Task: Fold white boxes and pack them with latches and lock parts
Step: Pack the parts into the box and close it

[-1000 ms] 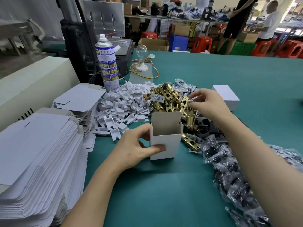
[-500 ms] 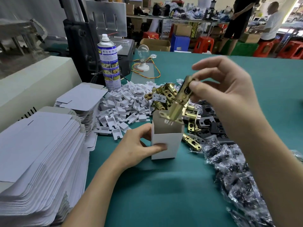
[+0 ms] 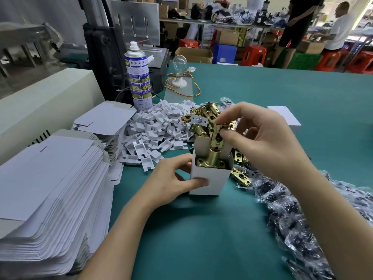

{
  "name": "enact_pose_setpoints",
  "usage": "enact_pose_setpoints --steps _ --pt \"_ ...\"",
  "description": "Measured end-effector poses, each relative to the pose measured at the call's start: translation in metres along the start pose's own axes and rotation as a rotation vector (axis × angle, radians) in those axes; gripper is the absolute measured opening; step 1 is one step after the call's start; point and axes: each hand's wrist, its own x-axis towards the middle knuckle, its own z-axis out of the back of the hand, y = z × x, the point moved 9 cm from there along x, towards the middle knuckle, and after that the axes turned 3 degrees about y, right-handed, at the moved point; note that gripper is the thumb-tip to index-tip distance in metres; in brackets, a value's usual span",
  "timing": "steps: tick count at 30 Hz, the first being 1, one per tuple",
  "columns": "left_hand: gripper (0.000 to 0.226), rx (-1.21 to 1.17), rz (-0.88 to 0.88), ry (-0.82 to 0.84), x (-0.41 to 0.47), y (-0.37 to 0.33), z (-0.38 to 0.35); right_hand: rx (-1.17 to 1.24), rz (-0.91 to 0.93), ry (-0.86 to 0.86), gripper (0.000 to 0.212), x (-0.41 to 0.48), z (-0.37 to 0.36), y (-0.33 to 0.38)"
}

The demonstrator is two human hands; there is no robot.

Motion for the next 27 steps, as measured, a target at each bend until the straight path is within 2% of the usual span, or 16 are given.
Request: enact_pose_setpoints --steps 5,10,15,18,27 --pt "0.031 0.02 0.006 0.005 0.0 0.002 0.001 -0.051 -0.003 -0.028 0.023 -0.001 0.006 0.0" --pt "0.032 0.028 -0.006 0.003 0.0 0.002 0.001 -0.132 -0.005 0.039 0.026 -0.007 -0.006 0.004" --pt "0.035 0.028 -0.012 -0.024 0.001 0.001 0.001 -0.346 0.083 -0.024 0.022 -0.008 -0.011 0.027" --pt "0.036 0.023 -0.005 -0.03 0.002 0.002 0.001 -0.366 0.128 -0.015 0.023 -0.008 -0.022 0.037" --pt "0.028 0.023 -0.008 -0.043 0.001 0.002 0.002 -0.4 -0.009 0.126 0.029 -0.008 -0.047 0.024"
